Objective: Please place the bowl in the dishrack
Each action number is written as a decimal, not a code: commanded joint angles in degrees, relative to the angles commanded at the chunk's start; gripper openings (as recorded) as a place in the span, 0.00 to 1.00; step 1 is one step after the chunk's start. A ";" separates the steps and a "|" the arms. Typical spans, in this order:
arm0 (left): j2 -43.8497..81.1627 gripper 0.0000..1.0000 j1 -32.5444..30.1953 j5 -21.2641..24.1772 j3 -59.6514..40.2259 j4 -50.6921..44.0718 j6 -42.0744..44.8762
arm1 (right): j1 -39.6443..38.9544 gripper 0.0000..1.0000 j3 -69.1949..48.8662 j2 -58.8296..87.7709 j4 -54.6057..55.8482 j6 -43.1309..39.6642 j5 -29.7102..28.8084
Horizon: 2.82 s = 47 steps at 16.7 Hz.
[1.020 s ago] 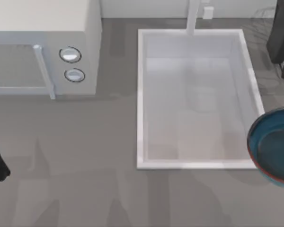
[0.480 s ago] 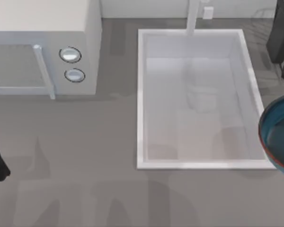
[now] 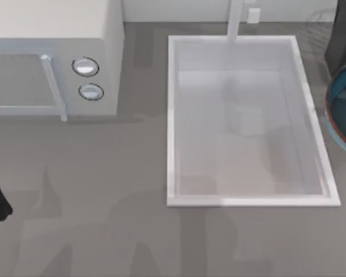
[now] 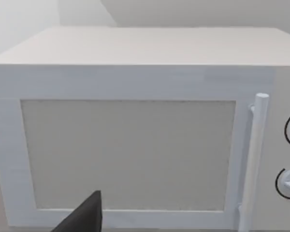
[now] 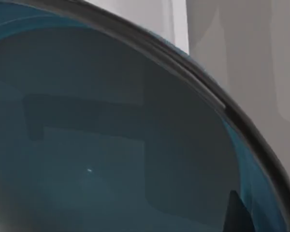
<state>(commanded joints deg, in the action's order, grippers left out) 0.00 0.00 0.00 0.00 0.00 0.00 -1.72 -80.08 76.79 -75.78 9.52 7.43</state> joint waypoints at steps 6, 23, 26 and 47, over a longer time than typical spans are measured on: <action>0.00 1.00 0.00 0.00 0.00 0.00 0.00 | 16.55 0.00 6.25 -7.40 30.57 -3.61 12.00; 0.00 1.00 0.00 0.00 0.00 0.00 0.00 | 37.53 0.00 14.22 -19.12 67.97 -8.49 27.48; 0.00 1.00 0.00 0.00 0.00 0.00 0.00 | 35.89 0.00 14.66 -13.56 73.55 -8.50 25.49; 0.00 1.00 0.00 0.00 0.00 0.00 0.00 | 19.29 0.15 24.01 26.17 122.94 -8.59 8.45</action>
<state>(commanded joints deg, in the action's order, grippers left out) 0.00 0.00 0.00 0.00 0.00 0.00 17.58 -56.07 102.96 47.16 0.93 15.88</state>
